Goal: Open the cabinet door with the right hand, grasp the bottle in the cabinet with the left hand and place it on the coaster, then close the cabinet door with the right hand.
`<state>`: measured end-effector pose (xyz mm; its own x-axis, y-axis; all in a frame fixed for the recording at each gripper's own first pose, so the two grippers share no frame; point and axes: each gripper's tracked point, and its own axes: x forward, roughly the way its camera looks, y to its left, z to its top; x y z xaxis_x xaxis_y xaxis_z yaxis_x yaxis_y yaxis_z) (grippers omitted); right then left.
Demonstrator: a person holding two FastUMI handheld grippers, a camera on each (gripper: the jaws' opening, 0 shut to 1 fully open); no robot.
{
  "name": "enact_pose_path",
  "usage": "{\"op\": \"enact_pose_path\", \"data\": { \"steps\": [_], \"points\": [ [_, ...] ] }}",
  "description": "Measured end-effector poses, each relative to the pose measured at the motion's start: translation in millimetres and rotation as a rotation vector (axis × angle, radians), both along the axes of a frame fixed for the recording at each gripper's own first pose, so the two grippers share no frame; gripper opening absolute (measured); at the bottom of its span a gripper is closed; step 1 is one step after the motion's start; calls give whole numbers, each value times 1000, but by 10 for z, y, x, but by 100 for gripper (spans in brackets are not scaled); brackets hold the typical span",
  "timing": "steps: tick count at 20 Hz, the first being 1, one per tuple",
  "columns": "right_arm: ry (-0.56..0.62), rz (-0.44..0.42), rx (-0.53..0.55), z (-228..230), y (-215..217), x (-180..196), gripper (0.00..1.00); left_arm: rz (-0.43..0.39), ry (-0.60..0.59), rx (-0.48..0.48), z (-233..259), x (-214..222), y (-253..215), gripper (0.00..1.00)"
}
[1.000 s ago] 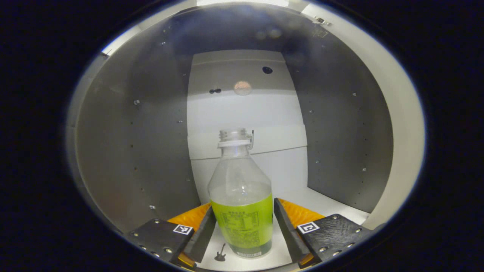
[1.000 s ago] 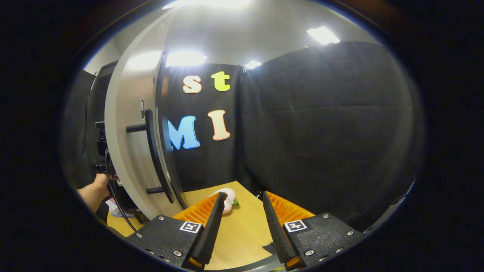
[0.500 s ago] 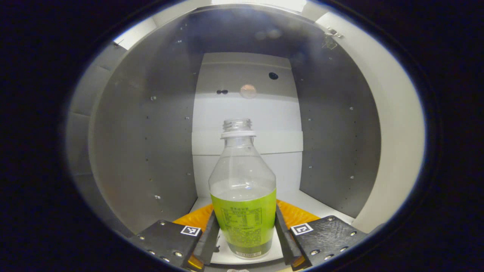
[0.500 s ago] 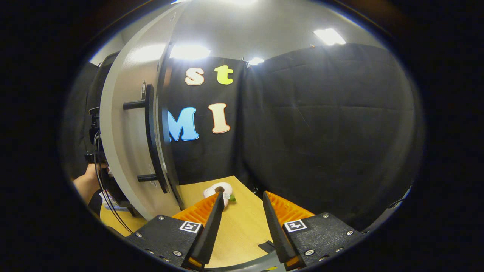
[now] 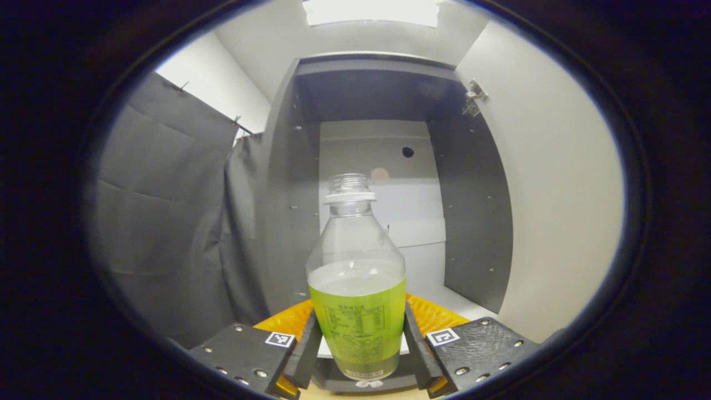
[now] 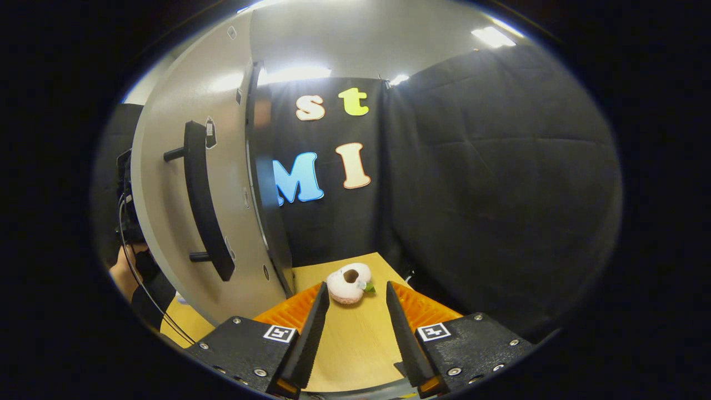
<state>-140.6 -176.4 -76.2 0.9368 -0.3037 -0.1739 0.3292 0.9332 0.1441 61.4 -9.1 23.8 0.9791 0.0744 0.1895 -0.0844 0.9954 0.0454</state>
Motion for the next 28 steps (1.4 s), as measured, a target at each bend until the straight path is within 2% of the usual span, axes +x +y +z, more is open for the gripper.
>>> {"op": "enact_pose_path", "data": {
  "steps": [1, 2, 6, 7, 9, 12, 14, 15, 16, 17, 20, 21, 22, 28],
  "points": [
    [2, 24, -4, -19, -8, 11, 65, 22, -10, 7, 39, -180, 26, 71],
    [9, 47, -9, -67, -15, 19, 65, 47, -19, 11, 56, -363, 67, 77],
    [38, 139, -3, -275, 38, 37, 64, 141, -59, 14, -126, -1063, 240, 77],
    [47, 165, -7, -330, 59, 42, 67, 161, -63, 13, -195, -1260, 244, 77],
    [63, 206, -33, -435, 96, 32, 67, 222, -58, 26, -356, -1617, 304, 77],
    [59, 243, -81, -542, 168, 14, 69, 261, -47, 26, -672, -2061, 295, 78],
    [49, 237, -106, -593, 168, -16, 79, 290, -45, 33, -894, -2353, 364, 70],
    [39, 237, -112, -619, 205, -13, 84, 306, -29, 40, -1066, -2470, 399, 70],
    [36, 244, -117, -668, 239, -10, 86, 323, -6, 49, -1230, -2543, 416, 74],
    [48, 254, -124, -760, 279, 5, 87, 326, 10, 48, -1391, -2608, 422, 70],
    [122, 272, -163, -1114, 305, -8, 90, 329, 22, 0, -1914, -2773, 438, 71],
    [147, 270, -179, -1224, 293, -21, 90, 336, 17, -11, -2097, -2803, 449, 78],
    [164, 267, -192, -1323, 291, -42, 90, 345, 16, -18, -2267, -2811, 459, 71],
    [287, 293, -273, -1965, 387, -128, 93, 366, 81, -43, -3493, -2646, 499, 71]
  ]
}}
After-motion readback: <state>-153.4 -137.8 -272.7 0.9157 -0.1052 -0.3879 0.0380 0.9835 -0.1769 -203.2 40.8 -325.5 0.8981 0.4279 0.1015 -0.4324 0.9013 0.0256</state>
